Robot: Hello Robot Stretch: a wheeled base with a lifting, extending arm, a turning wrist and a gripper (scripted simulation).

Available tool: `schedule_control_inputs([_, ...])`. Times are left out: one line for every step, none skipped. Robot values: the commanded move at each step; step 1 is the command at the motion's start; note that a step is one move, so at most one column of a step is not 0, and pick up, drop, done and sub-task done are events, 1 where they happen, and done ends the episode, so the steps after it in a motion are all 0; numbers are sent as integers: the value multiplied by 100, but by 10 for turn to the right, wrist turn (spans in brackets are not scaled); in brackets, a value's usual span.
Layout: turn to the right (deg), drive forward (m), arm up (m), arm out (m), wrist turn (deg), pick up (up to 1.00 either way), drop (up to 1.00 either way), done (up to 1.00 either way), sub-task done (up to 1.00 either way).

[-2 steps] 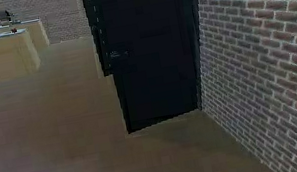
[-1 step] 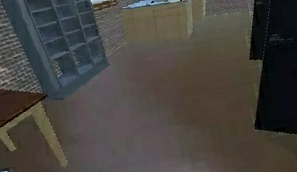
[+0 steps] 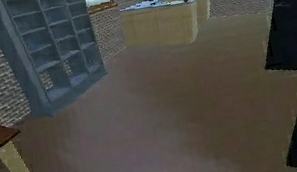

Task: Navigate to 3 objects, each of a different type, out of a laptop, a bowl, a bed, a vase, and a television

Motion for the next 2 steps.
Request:
schedule_control_inputs([-120, 0, 0, 0, 0, 0, 0, 0, 0])
schedule_control_inputs([0, 100, 0, 0, 0, 0, 0, 0, 0])
